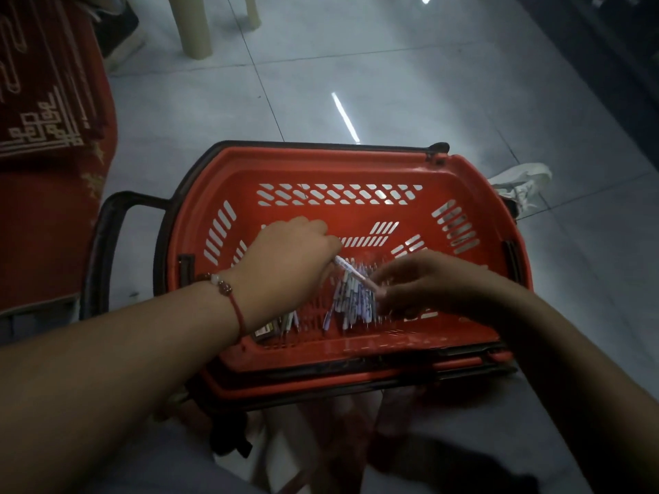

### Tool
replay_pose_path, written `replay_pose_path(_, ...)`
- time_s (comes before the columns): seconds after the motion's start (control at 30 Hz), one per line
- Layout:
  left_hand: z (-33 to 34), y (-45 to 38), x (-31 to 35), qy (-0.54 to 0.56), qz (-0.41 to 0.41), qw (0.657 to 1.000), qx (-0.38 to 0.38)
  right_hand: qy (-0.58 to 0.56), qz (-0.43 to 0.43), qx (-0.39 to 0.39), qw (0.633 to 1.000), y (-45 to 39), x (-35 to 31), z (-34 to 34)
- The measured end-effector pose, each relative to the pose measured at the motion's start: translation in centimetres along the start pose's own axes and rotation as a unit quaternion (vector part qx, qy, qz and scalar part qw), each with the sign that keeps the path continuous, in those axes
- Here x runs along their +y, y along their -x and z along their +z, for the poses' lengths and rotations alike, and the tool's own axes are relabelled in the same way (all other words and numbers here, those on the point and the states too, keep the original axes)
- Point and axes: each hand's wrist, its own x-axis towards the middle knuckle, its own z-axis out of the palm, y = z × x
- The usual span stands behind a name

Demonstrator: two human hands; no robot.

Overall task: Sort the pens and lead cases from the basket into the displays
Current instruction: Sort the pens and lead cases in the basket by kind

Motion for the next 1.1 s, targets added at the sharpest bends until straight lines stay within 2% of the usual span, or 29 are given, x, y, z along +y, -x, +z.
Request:
replay_pose_path(0.07, 0.2, -0.5, 0.1, -0.001, -0.006, 1.000, -0.003, 0.055, 0.030, -0.004, 0.998, -1.3, 0.4, 0.3)
replay_pose_path(0.13, 0.4, -1.0, 0.1, 0.009, -0.028, 0.999, -0.016, 0.081, 0.061, 0.031, 0.994, -3.2, 1.5, 0.0)
replay_pose_path(0.23, 0.9, -1.3, 0.0, 0.006, -0.053, 0.997, -0.048, 0.090, 0.119, 0.098, 0.984, -7.2, 5.1, -1.4)
replay_pose_path(0.4, 2.1, -1.1, 0.6, 0.006, -0.065, 0.987, -0.144, 0.068, 0.261, 0.144, 0.952, -13.8, 11.6, -2.1)
replay_pose_path(0.47, 2.6, -0.8, 0.7, 0.013, -0.065, 0.985, -0.159, 0.077, 0.298, 0.138, 0.941, -15.4, 12.9, -2.1)
replay_pose_path(0.6, 3.3, -0.2, 0.3, 0.028, -0.079, 0.979, -0.187, 0.173, 0.355, 0.052, 0.917, -17.4, 13.5, -2.0)
replay_pose_path(0.7, 3.6, 0.2, -0.3, 0.024, -0.085, 0.974, -0.206, 0.184, 0.392, 0.033, 0.901, -18.4, 13.9, -2.2)
replay_pose_path(0.87, 4.0, 0.8, -1.0, -0.008, -0.087, 0.964, -0.250, 0.156, 0.333, 0.082, 0.926, -20.8, 15.3, -1.2)
replay_pose_path(1.0, 3.9, 1.5, -1.1, -0.009, -0.101, 0.954, -0.284, 0.298, 0.195, 0.100, 0.929, -21.2, 12.5, 0.8)
replay_pose_path(1.1, 4.0, 1.9, -1.3, 0.010, -0.112, 0.952, -0.284, 0.354, 0.087, 0.107, 0.925, -22.4, 9.4, 3.2)
